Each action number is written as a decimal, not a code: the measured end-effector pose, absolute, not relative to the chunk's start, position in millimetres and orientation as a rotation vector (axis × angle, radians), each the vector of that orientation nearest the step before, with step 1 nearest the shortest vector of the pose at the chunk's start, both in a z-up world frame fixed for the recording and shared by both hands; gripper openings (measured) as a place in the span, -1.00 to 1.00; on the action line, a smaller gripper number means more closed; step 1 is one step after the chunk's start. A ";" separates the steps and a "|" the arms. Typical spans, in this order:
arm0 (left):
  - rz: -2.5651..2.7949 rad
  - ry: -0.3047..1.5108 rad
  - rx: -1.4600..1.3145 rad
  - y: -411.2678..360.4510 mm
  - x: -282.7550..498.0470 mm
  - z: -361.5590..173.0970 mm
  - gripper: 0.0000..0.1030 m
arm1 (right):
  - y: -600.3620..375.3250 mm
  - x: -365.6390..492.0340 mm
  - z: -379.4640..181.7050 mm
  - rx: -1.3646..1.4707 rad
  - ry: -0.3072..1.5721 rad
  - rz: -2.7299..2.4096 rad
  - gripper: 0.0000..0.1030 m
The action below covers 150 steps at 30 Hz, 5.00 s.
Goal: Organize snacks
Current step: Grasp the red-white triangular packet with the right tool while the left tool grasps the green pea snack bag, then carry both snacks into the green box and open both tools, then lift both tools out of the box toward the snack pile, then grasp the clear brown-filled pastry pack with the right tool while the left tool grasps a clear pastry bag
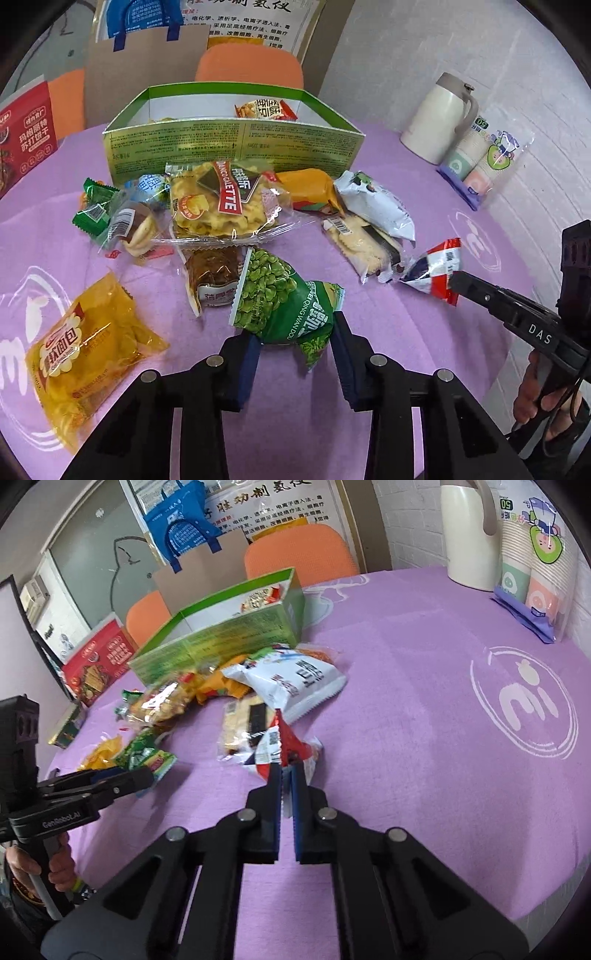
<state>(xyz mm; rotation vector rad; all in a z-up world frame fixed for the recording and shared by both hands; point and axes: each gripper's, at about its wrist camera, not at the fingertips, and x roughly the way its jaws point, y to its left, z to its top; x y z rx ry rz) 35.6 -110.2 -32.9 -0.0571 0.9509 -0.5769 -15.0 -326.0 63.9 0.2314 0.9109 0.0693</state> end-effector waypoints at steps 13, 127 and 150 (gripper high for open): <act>-0.561 0.825 -0.047 -82.1 17.9 12.8 -0.29 | -311.2 -2.1 53.2 0.158 0.932 0.028 0.21; -0.430 0.895 0.018 1.5 48.3 -12.9 0.87 | -237.9 11.1 29.6 0.145 1.033 0.182 -0.22; -0.404 0.943 -0.151 -3.7 100.3 -2.3 0.62 | -231.9 14.0 25.9 0.145 1.024 0.221 -0.09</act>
